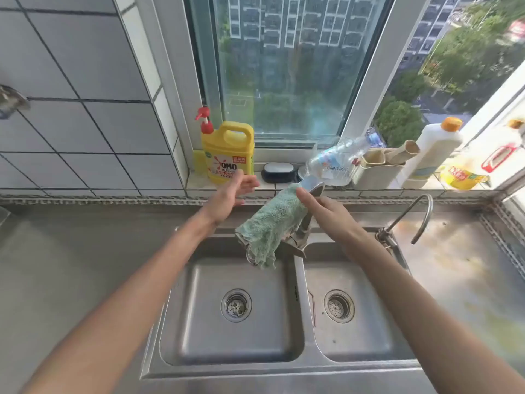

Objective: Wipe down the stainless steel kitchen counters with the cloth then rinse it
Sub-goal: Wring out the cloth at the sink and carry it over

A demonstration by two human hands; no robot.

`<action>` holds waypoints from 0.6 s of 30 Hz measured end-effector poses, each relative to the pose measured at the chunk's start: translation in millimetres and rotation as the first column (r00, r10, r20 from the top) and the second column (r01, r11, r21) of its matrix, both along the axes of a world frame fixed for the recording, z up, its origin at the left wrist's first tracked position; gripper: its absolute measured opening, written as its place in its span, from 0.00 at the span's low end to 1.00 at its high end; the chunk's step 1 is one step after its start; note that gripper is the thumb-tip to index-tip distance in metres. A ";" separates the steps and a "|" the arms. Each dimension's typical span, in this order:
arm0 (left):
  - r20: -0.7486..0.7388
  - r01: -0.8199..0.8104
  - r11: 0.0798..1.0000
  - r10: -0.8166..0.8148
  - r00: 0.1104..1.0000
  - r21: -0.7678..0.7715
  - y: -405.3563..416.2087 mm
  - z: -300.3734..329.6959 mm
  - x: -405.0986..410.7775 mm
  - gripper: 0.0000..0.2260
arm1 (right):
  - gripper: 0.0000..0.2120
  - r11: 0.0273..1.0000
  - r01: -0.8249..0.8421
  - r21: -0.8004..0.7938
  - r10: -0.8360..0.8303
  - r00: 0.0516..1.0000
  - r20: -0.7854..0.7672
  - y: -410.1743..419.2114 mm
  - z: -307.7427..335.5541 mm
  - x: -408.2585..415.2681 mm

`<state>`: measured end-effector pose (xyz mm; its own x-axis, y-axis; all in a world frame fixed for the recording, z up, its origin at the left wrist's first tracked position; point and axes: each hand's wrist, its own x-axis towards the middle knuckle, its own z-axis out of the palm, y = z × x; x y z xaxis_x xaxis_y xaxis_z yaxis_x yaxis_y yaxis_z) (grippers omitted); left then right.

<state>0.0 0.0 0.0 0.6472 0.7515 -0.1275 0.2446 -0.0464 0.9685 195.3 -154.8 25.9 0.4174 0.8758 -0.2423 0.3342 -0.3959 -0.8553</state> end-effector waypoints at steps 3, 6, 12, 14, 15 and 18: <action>-0.040 0.238 0.963 -0.245 0.969 -0.128 4.1 4.8 29.5 0.32 | 0.41 0.998 0.002 -0.060 -0.004 0.999 -0.035 13.2 -1.3 -1.6; -0.087 0.390 0.904 -0.408 0.909 -0.173 3.6 3.4 40.7 0.27 | 0.36 0.998 -0.021 -0.052 0.017 0.996 -0.083 18.0 -4.7 -1.7; -0.170 0.217 0.975 -0.206 0.964 0.049 7.8 19.4 34.2 0.14 | 0.33 0.996 -0.091 -0.010 0.091 0.995 -0.028 15.2 4.0 0.0; -0.245 0.232 0.952 -0.180 0.953 0.202 2.8 38.0 32.5 0.12 | 0.32 0.990 -0.138 -0.007 0.138 0.990 0.015 13.0 12.0 1.5; -0.255 0.232 0.934 -0.162 0.953 0.273 -1.9 47.8 31.6 0.12 | 0.31 0.986 -0.165 0.014 0.165 0.986 0.041 10.6 17.4 2.7; -0.187 0.199 0.903 -0.135 0.973 0.381 -26.2 76.5 24.9 0.13 | 0.26 0.958 -0.227 0.174 0.212 0.972 0.103 -9.0 37.9 7.8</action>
<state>24.9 -26.2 76.5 0.7639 0.6434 0.0494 0.3430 -0.4698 0.8134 203.1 -163.9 63.7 0.2219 0.9741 -0.0425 0.4674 -0.1445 -0.8722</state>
